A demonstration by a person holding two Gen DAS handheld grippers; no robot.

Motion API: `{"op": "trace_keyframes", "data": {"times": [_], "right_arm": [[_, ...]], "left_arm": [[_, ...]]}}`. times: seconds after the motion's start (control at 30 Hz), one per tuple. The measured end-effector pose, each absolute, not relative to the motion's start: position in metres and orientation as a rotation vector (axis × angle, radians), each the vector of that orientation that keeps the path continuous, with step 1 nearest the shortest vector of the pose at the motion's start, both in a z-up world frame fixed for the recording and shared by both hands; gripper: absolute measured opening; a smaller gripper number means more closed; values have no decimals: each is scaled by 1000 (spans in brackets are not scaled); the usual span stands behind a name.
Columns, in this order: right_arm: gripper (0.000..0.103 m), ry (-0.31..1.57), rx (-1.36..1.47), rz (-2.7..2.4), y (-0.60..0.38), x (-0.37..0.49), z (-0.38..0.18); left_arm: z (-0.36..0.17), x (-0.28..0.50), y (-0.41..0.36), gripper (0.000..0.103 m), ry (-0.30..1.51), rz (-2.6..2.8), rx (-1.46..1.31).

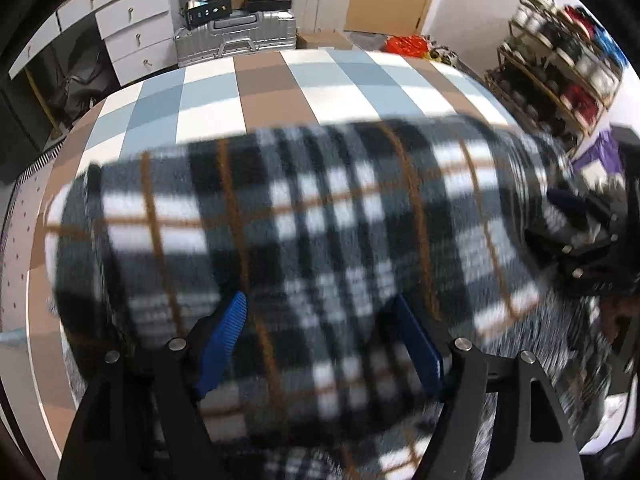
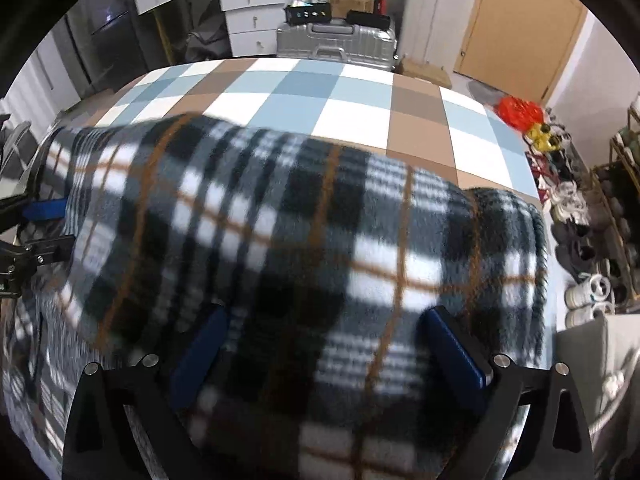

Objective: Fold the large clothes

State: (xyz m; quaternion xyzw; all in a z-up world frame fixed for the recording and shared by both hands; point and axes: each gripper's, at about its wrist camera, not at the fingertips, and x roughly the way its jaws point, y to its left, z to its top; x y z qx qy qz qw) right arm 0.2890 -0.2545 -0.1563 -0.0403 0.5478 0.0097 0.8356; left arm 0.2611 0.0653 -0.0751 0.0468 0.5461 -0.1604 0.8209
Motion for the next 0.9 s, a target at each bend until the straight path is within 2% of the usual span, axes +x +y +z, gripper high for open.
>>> {"op": "trace_keyframes", "data": {"times": [0.13,0.27,0.4,0.67,0.9], "right_arm": [[100,1114,-107,22,-253,261,-153],[100,1104,-90,-33,-251,232,-142],[100,1024,77,-3,-252,197,-106],[100,666,273,179,-216,91,-22],[103,399,258,246,-183,7,8]], "left_arm": [[-75,232,69,73,1102,-312,142],[-64,212,80,73,1129,-258,86],[-33,183,78,73,1107,-257,82],[34,80,58,73,779,-244,256],[66,19,40,73,580,-258,283]]}}
